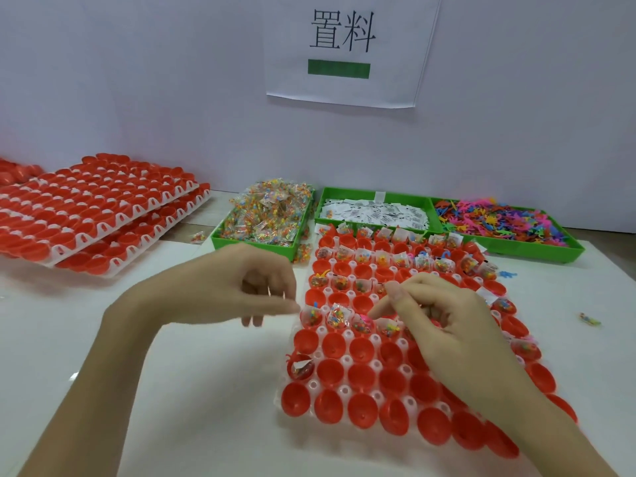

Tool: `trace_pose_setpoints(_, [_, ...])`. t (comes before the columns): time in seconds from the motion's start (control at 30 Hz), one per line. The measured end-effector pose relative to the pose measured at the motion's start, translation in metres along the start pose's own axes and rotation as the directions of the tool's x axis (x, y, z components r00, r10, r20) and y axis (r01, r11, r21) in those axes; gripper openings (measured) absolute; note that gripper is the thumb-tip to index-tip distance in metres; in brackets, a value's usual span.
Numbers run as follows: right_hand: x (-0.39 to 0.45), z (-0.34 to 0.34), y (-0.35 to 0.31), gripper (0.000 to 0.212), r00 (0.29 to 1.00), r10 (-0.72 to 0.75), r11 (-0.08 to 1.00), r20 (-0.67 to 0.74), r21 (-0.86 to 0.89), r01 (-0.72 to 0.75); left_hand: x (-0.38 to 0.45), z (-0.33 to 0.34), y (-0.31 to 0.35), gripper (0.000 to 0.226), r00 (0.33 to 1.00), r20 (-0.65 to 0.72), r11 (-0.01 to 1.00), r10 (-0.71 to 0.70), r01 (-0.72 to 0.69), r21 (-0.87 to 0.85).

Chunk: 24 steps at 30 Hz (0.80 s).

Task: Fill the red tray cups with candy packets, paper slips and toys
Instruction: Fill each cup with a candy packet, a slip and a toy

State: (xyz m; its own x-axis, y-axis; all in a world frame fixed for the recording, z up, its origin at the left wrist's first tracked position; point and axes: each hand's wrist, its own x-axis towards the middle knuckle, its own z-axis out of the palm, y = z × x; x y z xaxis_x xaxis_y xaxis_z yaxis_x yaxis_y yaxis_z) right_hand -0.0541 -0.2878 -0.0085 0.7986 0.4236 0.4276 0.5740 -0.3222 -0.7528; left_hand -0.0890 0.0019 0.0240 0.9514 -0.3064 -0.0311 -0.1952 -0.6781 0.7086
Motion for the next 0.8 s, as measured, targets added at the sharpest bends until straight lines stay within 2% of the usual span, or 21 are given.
trace_pose_setpoints(0.07, [0.004, -0.002, 0.005, 0.036, 1.000, 0.022, 1.000, -0.008, -0.015, -0.022, 0.010, -0.001, -0.017, 0.011, 0.970, -0.242, 0.987, 0.016, 0.024, 0.162])
trace_pose_setpoints(0.13, [0.004, -0.003, 0.008, 0.036, 0.998, 0.046, 0.999, -0.029, -0.006, -0.047, 0.019, -0.001, -0.033, 0.006, 0.861, -0.504, 0.948, 0.076, 0.094, 0.303])
trace_pose_setpoints(0.17, [0.004, -0.005, 0.008, 0.037, 0.998, 0.057, 0.998, -0.036, -0.003, -0.057, 0.025, 0.002, -0.043, 0.003, 0.796, -0.594, 0.924, 0.116, 0.132, 0.358])
trace_pose_setpoints(0.2, [0.005, -0.006, 0.006, 0.038, 0.996, 0.070, 0.997, -0.049, 0.017, -0.069, 0.031, 0.008, -0.050, 0.010, 0.749, -0.645, 0.901, 0.153, 0.163, 0.403])
trace_pose_setpoints(0.33, [0.007, -0.010, 0.007, 0.037, 0.993, 0.077, 0.997, -0.084, 0.029, -0.075, 0.046, 0.024, -0.069, 0.036, 0.736, -0.656, 0.843, 0.165, 0.240, 0.481])
trace_pose_setpoints(0.47, [0.008, -0.012, 0.010, 0.037, 0.992, 0.090, 0.996, -0.085, 0.016, -0.089, 0.059, 0.034, -0.083, 0.043, 0.817, -0.567, 0.822, 0.109, 0.246, 0.513])
trace_pose_setpoints(0.53, [0.009, -0.014, 0.014, 0.037, 0.992, 0.095, 0.995, -0.086, 0.016, -0.094, 0.063, 0.038, -0.088, 0.041, 0.833, -0.548, 0.792, 0.078, 0.282, 0.541])
trace_pose_setpoints(0.7, [0.012, -0.019, 0.022, 0.038, 0.986, 0.122, 0.992, -0.113, 0.016, -0.121, 0.067, 0.036, -0.089, 0.028, 0.791, -0.591, 0.803, 0.157, 0.246, 0.543])
trace_pose_setpoints(0.8, [0.012, -0.019, 0.026, 0.037, 0.983, 0.127, 0.992, -0.130, 0.015, -0.127, 0.067, 0.034, -0.085, 0.022, 0.737, -0.645, 0.831, 0.205, 0.218, 0.513])
